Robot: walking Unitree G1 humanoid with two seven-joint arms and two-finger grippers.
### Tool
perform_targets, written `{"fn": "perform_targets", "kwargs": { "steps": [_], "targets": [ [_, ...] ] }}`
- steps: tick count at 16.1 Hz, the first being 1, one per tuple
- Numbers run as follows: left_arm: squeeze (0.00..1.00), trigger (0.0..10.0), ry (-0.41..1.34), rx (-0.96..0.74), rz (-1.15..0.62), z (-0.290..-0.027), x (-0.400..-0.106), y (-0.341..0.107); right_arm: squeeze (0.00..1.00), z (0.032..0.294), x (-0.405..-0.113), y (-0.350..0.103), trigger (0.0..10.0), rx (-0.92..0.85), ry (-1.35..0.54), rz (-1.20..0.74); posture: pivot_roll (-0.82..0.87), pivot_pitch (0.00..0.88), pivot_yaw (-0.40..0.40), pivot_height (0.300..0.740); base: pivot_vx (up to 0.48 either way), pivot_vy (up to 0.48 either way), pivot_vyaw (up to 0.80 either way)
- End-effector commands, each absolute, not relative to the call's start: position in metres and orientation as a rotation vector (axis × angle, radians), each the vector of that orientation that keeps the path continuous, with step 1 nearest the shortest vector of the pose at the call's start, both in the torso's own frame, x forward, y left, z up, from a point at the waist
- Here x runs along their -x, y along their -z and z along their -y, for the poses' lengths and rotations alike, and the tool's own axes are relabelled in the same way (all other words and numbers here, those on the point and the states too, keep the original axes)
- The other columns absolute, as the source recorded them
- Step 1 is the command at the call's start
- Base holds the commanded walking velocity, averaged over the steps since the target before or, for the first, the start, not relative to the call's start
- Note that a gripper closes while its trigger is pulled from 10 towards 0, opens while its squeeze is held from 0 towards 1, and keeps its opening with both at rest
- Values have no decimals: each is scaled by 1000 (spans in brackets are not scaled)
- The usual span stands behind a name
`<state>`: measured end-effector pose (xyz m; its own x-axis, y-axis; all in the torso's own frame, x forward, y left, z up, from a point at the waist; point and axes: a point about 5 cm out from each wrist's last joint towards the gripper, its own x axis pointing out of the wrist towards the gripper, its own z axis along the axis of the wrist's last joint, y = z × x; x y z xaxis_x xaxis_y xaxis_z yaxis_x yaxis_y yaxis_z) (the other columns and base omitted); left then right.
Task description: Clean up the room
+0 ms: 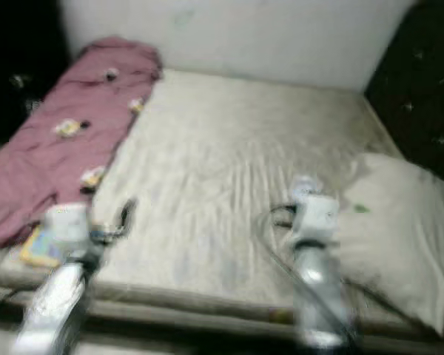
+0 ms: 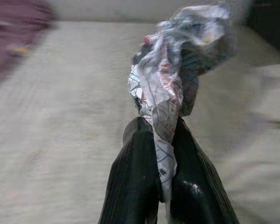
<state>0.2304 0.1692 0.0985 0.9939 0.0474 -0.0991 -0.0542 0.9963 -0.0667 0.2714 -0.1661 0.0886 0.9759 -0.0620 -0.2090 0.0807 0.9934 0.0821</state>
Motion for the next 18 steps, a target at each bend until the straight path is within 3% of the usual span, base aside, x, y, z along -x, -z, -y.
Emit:
{"fn": "perform_targets", "kwargs": {
  "steps": [1,4,11,18],
  "targets": [
    [0,10000,-15,92,-75,-157,-235,-104,0,180,-272,-93,10000,-69,110,-196,-53,21,-20,740,0,364,-644],
    [0,10000,-13,92,-76,-156,-235,-104,0,181,-272,-93,10000,-70,111,-198,-52,25,-22,740,0,344,-642],
    [0,10000,-1,107,-82,-155,-234,-104,0,181,-271,-91,10000,-73,106,-207,-55,31,-27,740,0,0,0],
    [0,10000,4,111,-76,-155,-234,-105,0,179,-271,-90,10000,-74,99,-219,-52,33,-26,740,0,480,0]
  ]
}}
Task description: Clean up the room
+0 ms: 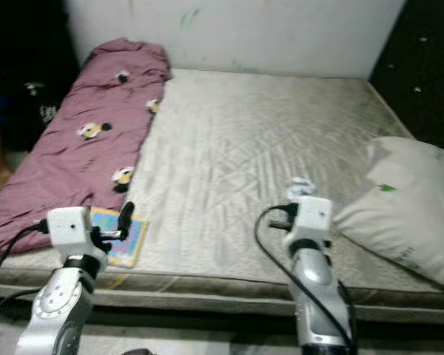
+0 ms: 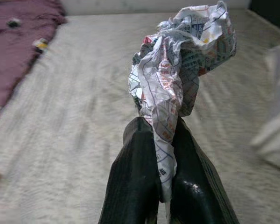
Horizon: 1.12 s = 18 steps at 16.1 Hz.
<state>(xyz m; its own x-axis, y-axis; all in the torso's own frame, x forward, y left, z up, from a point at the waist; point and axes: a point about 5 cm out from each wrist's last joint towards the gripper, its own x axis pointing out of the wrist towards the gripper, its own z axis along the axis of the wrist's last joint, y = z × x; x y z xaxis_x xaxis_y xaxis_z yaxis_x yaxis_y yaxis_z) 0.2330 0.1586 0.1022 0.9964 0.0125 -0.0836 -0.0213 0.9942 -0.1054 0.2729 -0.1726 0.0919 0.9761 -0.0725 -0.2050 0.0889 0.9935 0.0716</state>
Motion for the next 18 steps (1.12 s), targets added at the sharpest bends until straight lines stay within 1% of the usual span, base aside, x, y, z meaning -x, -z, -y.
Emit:
{"fn": "perform_targets", "kwargs": {
  "steps": [1,2,17,18],
  "targets": [
    [0,10000,4,110,-75,-155,-234,-105,0,179,-271,-90,10000,-78,100,-218,-52,33,-26,740,0,480,-800],
    [0,10000,4,109,-74,-155,-234,-105,0,179,-271,-90,10000,-81,100,-215,-52,32,-23,740,0,480,-450],
    [0,10000,13,120,-57,-152,-238,-105,0,179,-274,-87,10000,-71,89,-221,-54,9,-31,740,0,480,0],
    [0,10000,11,116,-57,-152,-238,-106,0,179,-274,-87,10000,-71,86,-221,-55,10,-28,740,0,0,0]
  ]
}}
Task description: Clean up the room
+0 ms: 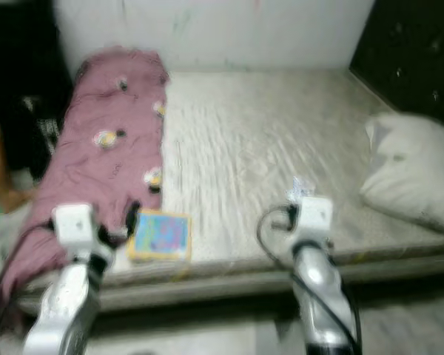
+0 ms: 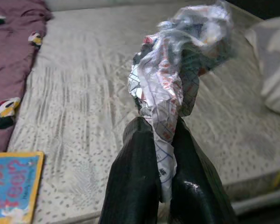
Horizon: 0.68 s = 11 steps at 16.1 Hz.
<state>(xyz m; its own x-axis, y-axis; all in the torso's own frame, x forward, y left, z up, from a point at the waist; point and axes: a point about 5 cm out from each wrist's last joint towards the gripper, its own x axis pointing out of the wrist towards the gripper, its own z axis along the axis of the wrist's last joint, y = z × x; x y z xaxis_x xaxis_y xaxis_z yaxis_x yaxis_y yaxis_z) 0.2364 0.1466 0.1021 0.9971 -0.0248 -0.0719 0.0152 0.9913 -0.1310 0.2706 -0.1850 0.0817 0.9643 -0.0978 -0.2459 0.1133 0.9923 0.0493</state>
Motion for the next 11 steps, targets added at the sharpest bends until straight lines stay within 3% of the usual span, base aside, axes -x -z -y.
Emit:
{"fn": "perform_targets", "kwargs": {
  "steps": [1,7,11],
  "targets": [
    [0,10000,13,110,-54,-152,-237,-106,0,178,-274,-87,10000,-70,82,-222,-55,10,-28,740,0,0,0],
    [0,10000,54,136,-22,-149,-236,-110,0,176,-275,-87,10000,-62,60,-215,-58,16,-26,740,0,0,0],
    [0,10000,62,139,-23,-147,-236,-110,0,177,-274,-88,10000,-62,59,-216,-59,18,-27,740,322,0,0]
  ]
}}
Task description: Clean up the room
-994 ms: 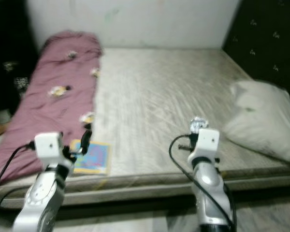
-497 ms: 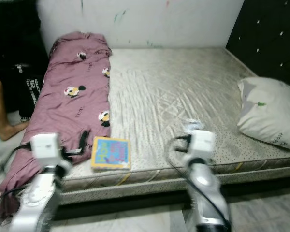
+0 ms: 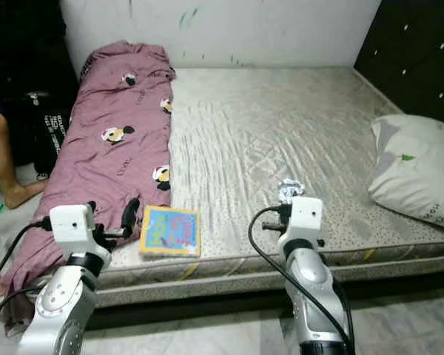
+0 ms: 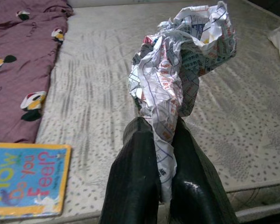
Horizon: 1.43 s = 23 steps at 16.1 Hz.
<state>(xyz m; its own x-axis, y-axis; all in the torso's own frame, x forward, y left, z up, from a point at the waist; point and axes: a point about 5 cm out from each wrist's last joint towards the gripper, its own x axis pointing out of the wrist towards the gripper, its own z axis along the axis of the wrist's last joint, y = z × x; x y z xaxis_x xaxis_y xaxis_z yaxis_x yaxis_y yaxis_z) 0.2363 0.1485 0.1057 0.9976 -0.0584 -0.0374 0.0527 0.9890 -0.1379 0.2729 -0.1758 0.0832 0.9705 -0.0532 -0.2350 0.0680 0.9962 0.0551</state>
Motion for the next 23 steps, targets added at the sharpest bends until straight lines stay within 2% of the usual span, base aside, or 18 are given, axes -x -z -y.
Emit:
{"fn": "perform_targets", "kwargs": {
  "steps": [1,10,19,23],
  "targets": [
    [0,10000,63,140,-23,-147,-236,-110,0,177,-274,-88,10000,-61,59,-216,-59,18,-27,740,322,0,0],
    [0,10000,65,135,-26,-148,-237,-110,0,177,-276,-88,10000,-72,63,-212,-62,30,-25,740,289,0,0],
    [0,10000,47,145,-44,-150,-237,-107,0,177,-276,-86,10000,-89,68,-222,-61,26,-21,740,0,0,-74],
    [0,10000,51,155,-49,-148,-237,-107,0,177,-275,-86,10000,-89,68,-220,-63,26,-20,740,0,480,-130]
  ]
}}
